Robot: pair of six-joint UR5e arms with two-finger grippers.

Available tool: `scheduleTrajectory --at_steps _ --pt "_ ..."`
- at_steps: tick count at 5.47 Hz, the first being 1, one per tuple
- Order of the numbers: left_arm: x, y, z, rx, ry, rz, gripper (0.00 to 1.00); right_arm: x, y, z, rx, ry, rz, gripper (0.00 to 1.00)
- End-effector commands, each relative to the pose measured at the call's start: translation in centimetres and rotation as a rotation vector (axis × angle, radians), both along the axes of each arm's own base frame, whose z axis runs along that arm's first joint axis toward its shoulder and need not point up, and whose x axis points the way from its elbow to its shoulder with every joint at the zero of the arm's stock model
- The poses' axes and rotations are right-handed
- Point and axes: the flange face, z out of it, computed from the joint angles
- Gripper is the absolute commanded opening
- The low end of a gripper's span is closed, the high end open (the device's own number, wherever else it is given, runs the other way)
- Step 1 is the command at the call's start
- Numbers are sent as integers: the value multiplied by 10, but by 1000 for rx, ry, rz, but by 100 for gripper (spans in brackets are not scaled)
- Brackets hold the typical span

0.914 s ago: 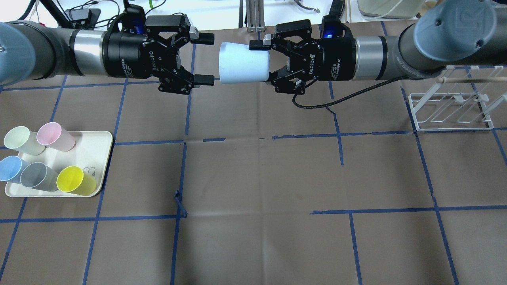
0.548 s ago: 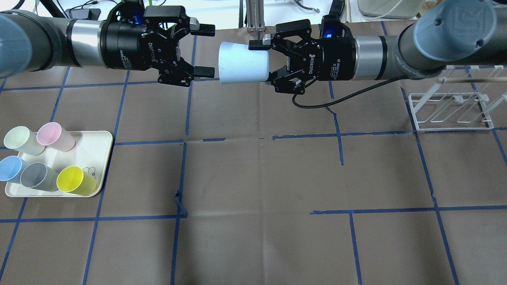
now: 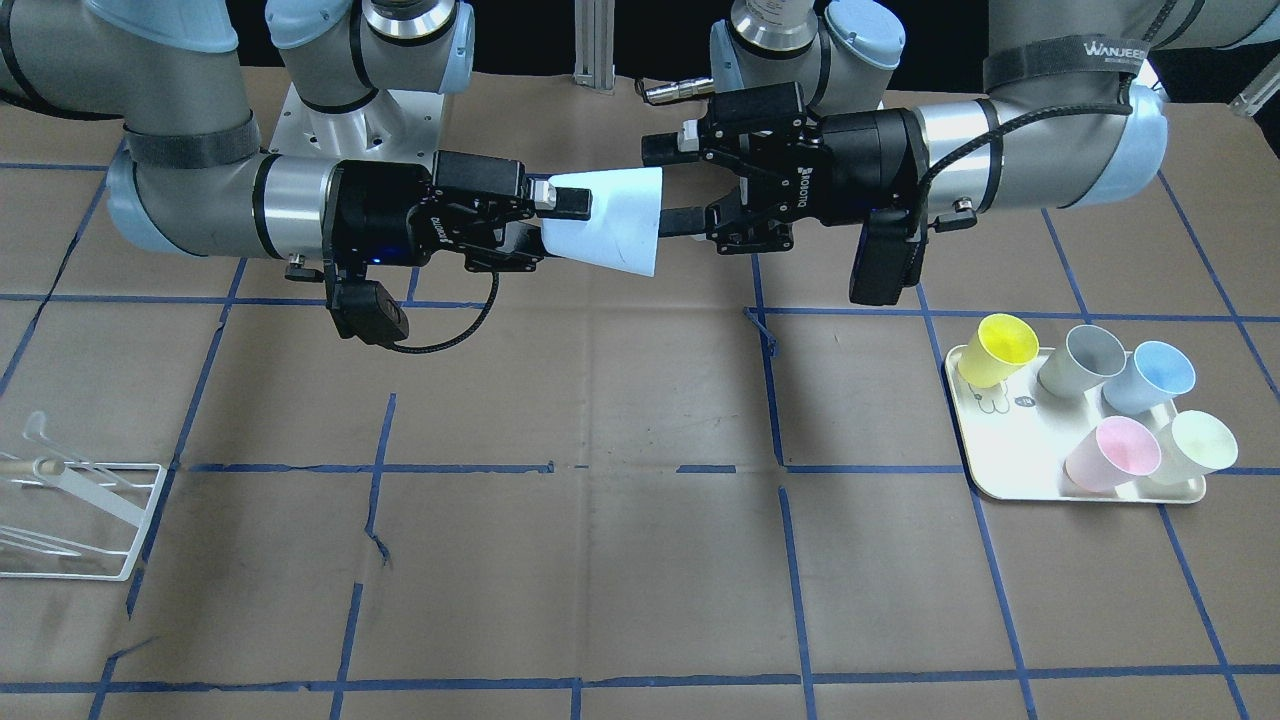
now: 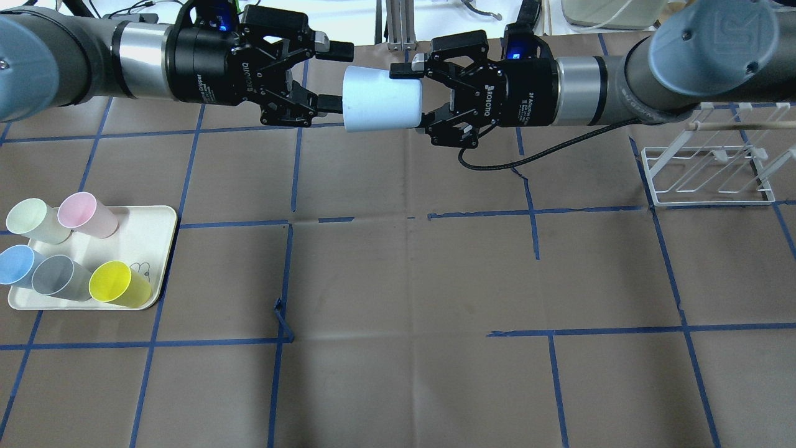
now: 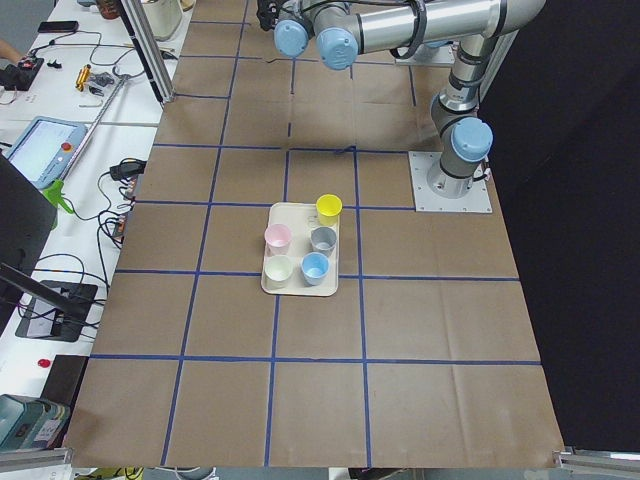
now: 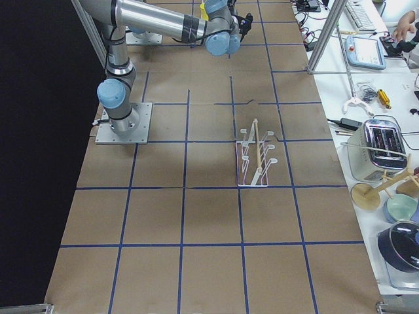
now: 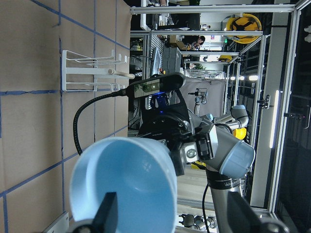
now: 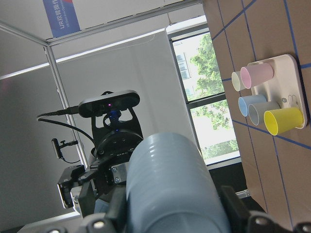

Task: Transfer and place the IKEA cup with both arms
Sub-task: 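Close the left gripper on the cup's open end beside the right gripper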

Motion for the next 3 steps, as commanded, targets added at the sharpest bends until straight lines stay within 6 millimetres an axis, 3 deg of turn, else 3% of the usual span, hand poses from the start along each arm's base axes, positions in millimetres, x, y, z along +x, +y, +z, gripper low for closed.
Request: scheduleTrajectory --at_steps 1,2,3 --pt "-4 1 -2 -1 -4 -13 40 1 0 0 -2 0 1 48" --pt "-4 2 0 -6 -10 -17 7 1 0 0 -2 0 1 48" --pt "-4 1 -1 -10 -12 -18 2 1 0 0 -2 0 1 48"
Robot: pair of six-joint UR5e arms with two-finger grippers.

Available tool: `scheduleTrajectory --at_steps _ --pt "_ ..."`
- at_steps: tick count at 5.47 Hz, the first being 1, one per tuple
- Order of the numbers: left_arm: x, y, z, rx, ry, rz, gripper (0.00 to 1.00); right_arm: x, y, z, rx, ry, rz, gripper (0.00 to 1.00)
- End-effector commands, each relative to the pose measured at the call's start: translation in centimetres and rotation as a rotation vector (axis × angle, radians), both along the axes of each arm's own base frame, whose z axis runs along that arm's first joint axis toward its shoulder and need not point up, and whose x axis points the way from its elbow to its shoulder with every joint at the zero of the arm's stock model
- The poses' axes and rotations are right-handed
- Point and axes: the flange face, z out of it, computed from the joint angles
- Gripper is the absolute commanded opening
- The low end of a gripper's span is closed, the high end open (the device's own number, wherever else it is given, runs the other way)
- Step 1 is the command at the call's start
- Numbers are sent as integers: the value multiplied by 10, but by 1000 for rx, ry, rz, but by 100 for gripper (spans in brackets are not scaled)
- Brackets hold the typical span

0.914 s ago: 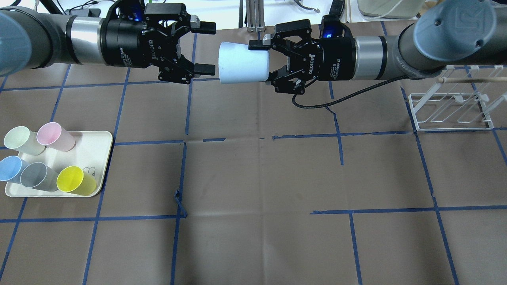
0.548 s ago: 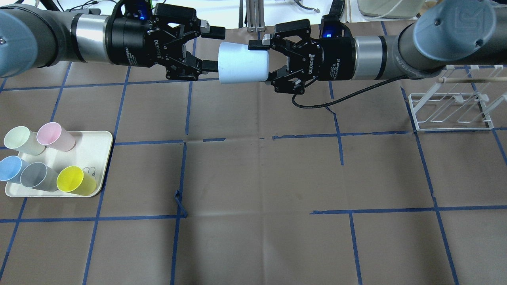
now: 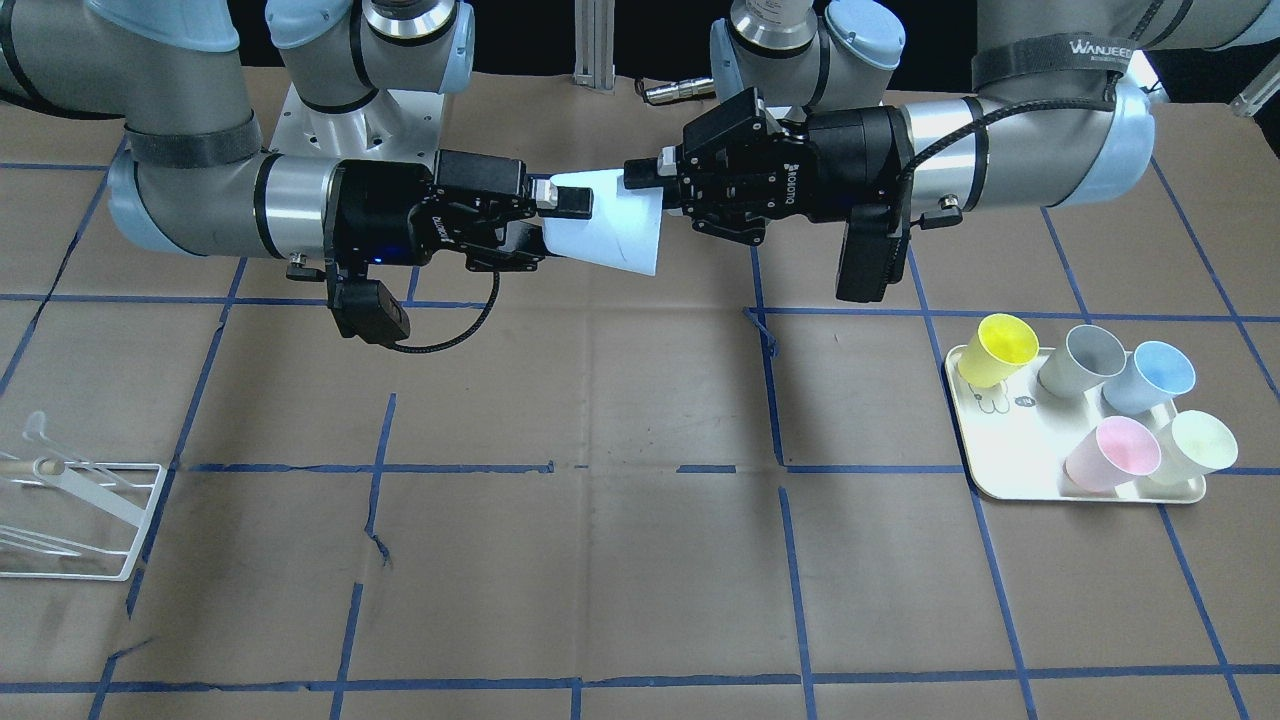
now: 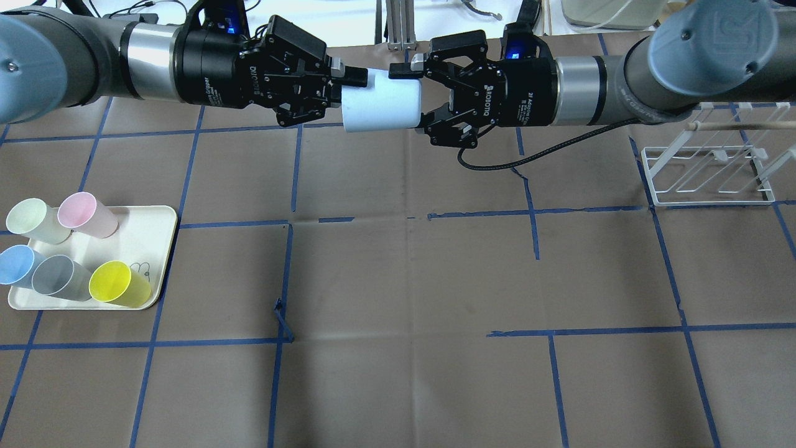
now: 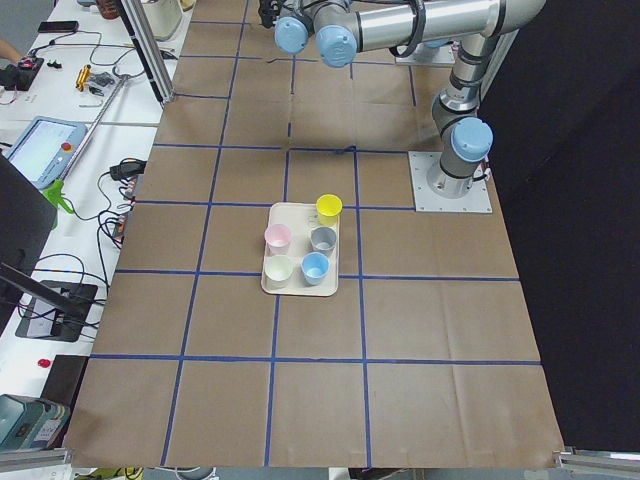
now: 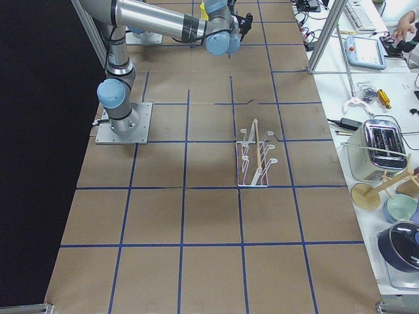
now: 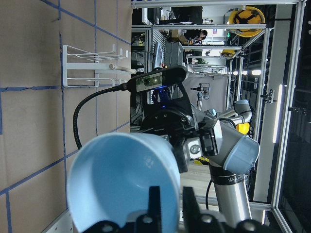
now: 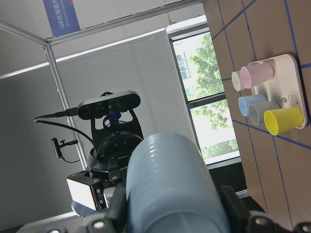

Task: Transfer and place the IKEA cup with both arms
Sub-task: 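Open the right gripper and pull it back while the left gripper holds the cup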

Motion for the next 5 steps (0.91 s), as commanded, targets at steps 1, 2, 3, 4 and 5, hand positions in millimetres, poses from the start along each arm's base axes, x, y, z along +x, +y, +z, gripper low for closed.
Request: scheduleTrajectory --at_steps 1,2,3,4,5 --pt "1 -1 0 -4 -3 -1 2 1 0 1 0 -1 0 50" --pt "1 -1 0 -1 -3 0 2 -1 -1 2 7 0 -2 99" --pt "1 -1 0 1 -3 0 2 -2 -4 7 -2 1 -2 100" --pt "1 -1 0 3 -3 0 3 -2 -5 10 3 3 0 100" --pt "3 -1 0 1 -3 5 4 -11 -11 12 -4 8 -10 100"
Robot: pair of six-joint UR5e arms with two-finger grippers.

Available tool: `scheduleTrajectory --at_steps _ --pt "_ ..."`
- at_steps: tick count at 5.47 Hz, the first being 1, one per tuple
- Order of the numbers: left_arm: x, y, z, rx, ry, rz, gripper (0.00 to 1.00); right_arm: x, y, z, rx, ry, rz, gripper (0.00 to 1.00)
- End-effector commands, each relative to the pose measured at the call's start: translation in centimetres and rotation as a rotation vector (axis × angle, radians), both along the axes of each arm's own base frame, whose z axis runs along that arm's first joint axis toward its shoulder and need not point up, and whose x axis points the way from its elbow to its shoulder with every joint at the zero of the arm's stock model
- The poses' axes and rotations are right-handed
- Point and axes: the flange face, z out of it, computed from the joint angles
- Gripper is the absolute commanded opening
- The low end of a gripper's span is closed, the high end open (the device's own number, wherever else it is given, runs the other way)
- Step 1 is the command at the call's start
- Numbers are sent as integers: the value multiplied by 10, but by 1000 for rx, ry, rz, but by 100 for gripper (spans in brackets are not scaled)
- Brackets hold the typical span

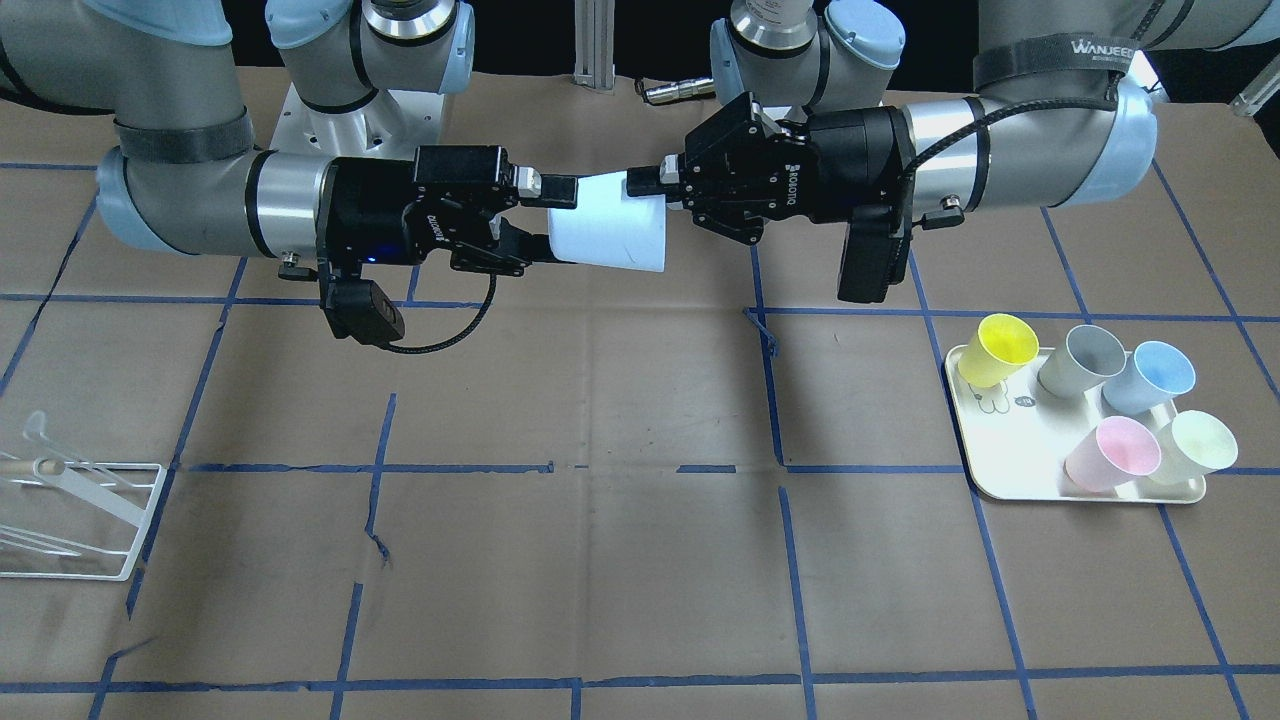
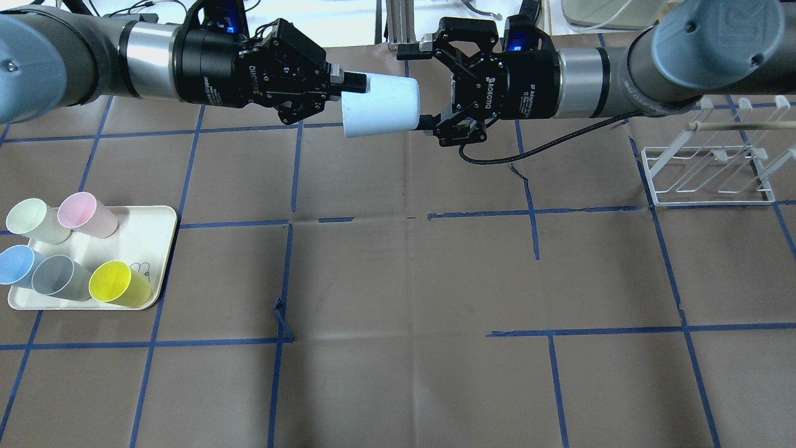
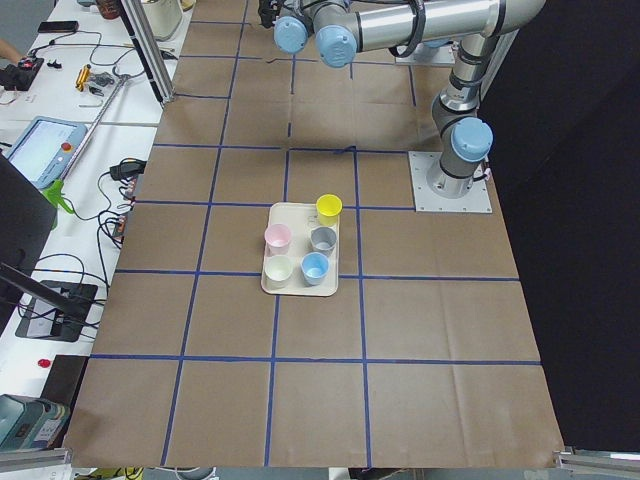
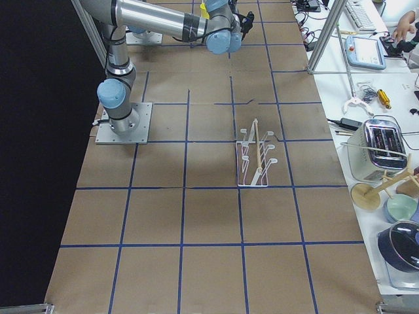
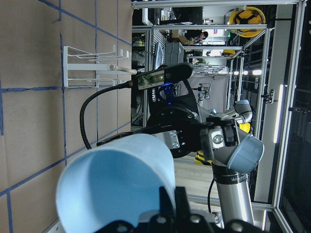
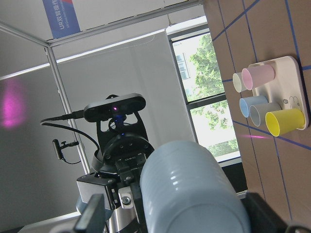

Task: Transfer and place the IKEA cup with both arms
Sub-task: 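Open the right gripper and pull it back while the left gripper holds the cup, then lower the cup with the left gripper into the empty tray slot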

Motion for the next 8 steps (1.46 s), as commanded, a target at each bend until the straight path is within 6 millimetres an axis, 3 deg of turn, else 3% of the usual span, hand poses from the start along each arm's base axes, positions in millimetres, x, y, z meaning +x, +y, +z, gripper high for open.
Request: scheduleTrajectory --at_steps 1,2,3,4,6,7,8 --pt "5 1 5 -8 0 11 5 -45 -11 2 -47 73 31 100" --pt "19 -1 7 11 -2 42 5 -94 -16 -3 -99 201 106 100" --pt "27 -1 7 9 -24 43 5 -111 -23 1 -110 312 144 100" --pt "34 3 -10 -13 -173 -57 5 -121 -39 28 -125 530 149 100" --pt "48 4 -36 -50 -417 -182 3 -117 -41 78 -211 882 187 100" --pt "63 -4 -46 -65 -616 -209 3 -101 -40 90 -255 1144 198 100" --pt "79 -17 -50 11 -815 -108 3 -74 -37 93 -295 1424 225 100"
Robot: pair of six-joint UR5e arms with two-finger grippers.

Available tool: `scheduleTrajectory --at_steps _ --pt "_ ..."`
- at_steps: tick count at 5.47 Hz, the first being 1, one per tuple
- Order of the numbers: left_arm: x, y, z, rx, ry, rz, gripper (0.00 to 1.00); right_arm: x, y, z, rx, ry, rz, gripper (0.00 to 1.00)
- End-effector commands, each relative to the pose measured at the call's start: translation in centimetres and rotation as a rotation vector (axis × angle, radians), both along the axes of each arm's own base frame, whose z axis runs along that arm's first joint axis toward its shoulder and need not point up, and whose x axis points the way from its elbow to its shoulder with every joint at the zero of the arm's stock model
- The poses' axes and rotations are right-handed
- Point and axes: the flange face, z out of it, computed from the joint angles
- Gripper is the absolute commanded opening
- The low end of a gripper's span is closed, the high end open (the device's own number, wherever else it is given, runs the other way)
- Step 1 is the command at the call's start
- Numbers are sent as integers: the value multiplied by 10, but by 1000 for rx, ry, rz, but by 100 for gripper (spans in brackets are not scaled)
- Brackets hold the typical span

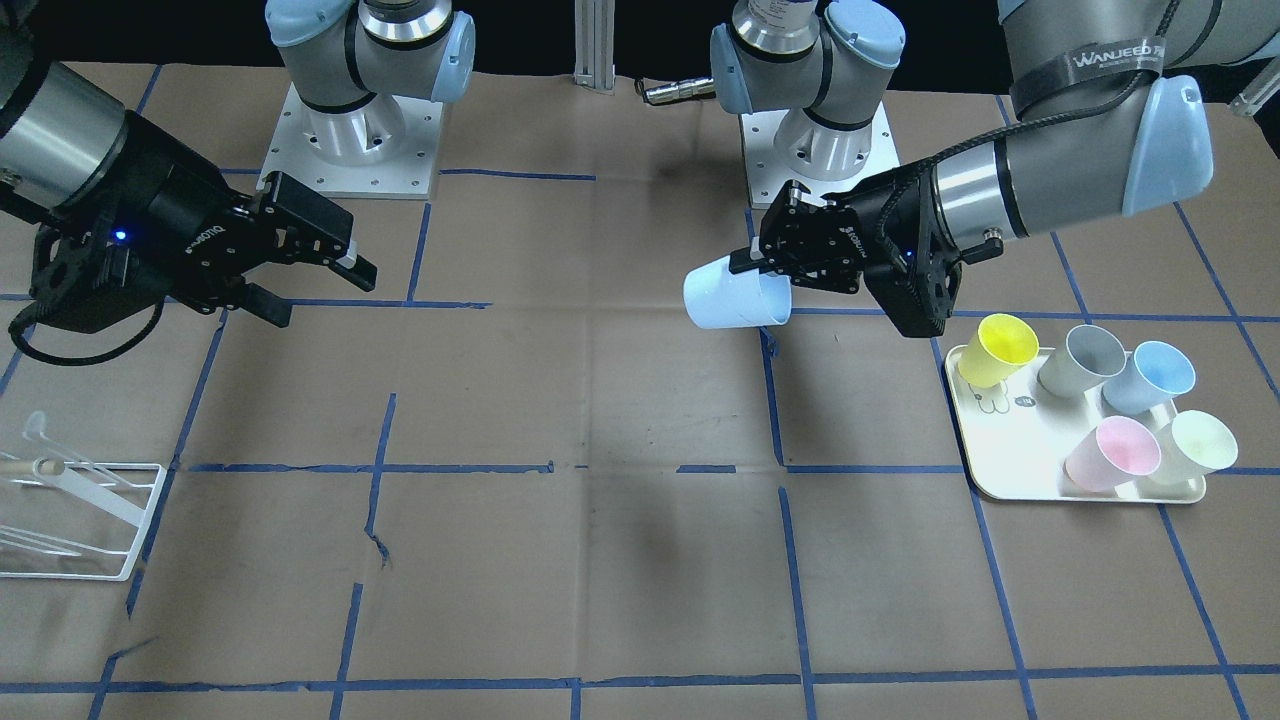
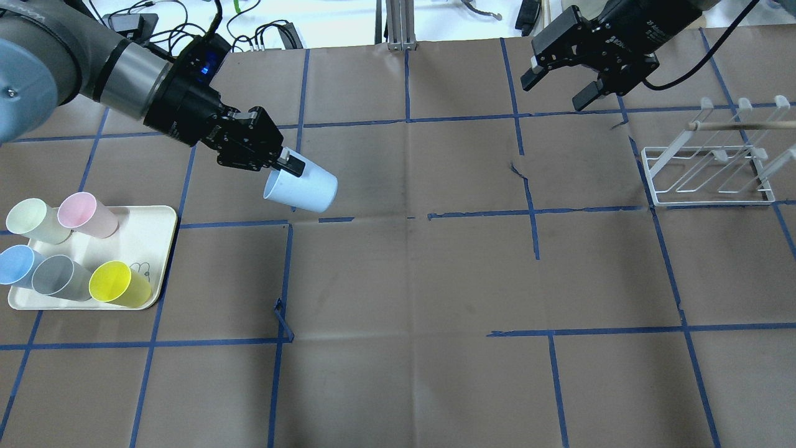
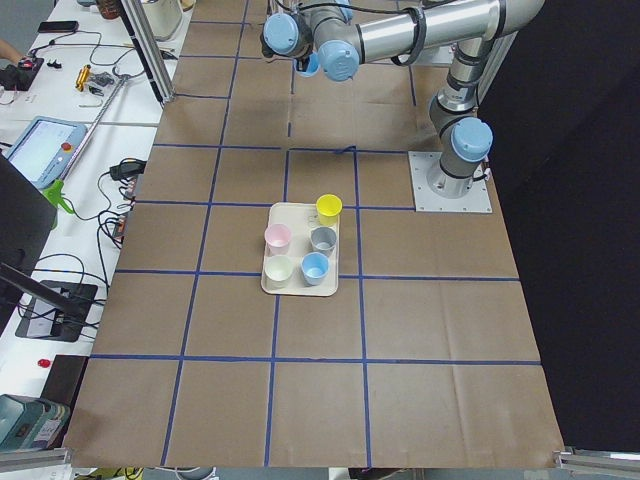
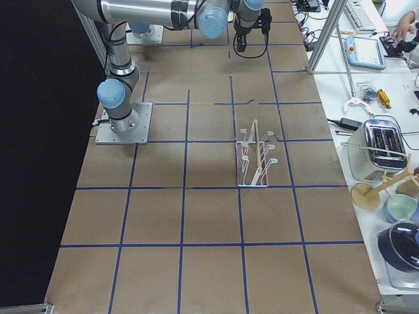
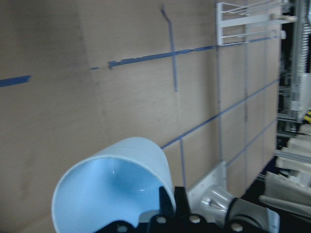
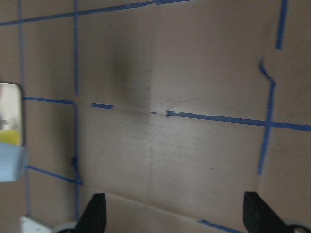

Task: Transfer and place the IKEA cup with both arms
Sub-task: 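Lower the cup with the left gripper into the empty tray slot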

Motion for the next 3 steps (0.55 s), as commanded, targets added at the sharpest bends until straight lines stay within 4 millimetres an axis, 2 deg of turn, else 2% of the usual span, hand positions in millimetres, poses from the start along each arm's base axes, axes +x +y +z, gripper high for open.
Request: scheduleTrajectory --at_steps 1,3 --pt "26 -15 -8 -19 -311 129 3 36 8 10 -88 357 28 100" --pt "63 -46 -43 -46 -615 233 0 31 3 6 -71 388 -13 100"
